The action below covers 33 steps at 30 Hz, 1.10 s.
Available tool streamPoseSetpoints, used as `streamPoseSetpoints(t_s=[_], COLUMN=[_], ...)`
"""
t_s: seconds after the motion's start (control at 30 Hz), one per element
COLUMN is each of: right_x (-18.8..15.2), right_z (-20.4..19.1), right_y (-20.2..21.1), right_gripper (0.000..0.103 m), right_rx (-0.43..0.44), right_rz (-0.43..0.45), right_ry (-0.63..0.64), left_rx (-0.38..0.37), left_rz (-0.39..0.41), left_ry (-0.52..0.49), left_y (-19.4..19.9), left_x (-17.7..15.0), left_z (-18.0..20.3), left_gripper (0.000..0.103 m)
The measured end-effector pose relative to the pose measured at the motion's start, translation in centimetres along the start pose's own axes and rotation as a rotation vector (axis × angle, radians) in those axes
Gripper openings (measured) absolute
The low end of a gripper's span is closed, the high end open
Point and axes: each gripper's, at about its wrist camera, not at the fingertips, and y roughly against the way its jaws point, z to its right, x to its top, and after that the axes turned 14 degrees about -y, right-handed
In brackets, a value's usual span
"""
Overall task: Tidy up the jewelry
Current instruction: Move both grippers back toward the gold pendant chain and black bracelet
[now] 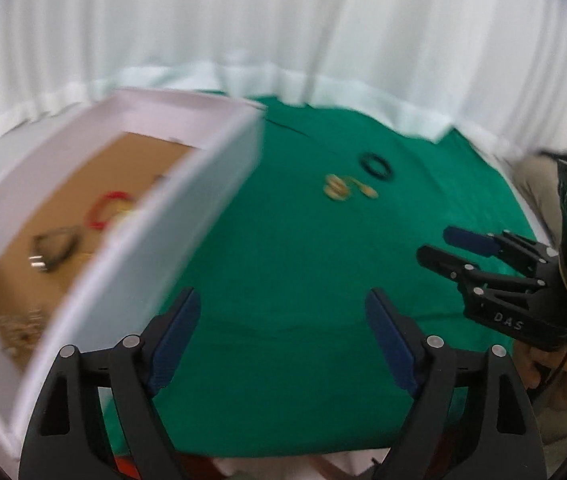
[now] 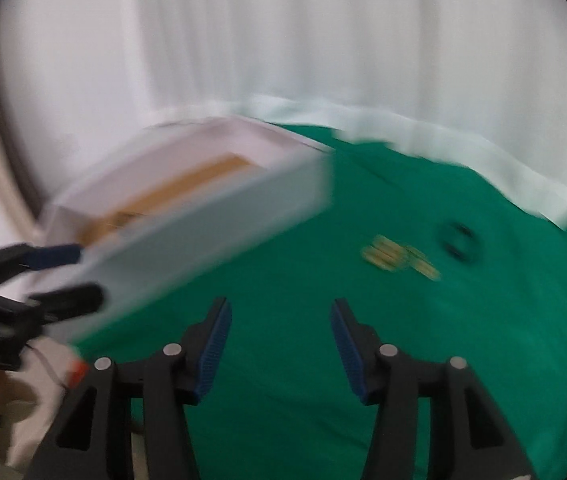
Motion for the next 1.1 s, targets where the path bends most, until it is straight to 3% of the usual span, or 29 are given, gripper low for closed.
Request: streamPoseSetpoints(t_s=[0.2,0.4,0.53,0.73,0.93,1.1], right_x=[-3.5,-4.5,-4.7,-4.7,-4.7,-5.0], right_z=[8.5,11.6,11.9,12.4,12.7,12.7], right_y=[0.5,-0.2,-0.7,-0.9,-1.4,-1.9], right_gripper=[0.053,0.053,0.053,0.053,0.053,0.053], right_rx=[-0.208,-0.317,-0.345,-0.379,-0.410,-0.426], right_rz=[0.007,-0.013,-0.006,-0.003,-0.011,-0.022], right_ry=[-0.164,-0.224,-0.231,-0.230,-0.233,-0.228], left_rx=[-0.006,0.024,0.059,0.108,0.046,0.041], left_rz=[-0.033,-0.124,-0.161,-0.157,-0.167,-0.155], left_ry=[-0.124,-0.176,-0.204,-0.220,-0.121,-0.137], left_y=[-6.0,-10.9,-12.2,-12.6,-13.2,-13.4], left_x=[0.5,-0.3,-0.8,-1.4,-1.7,-1.8], left_z=[5.3,7.5,8.0,8.3,6.9,7.0], left_gripper=[0.086,0.086,0.087,0.102,0.103,0.103])
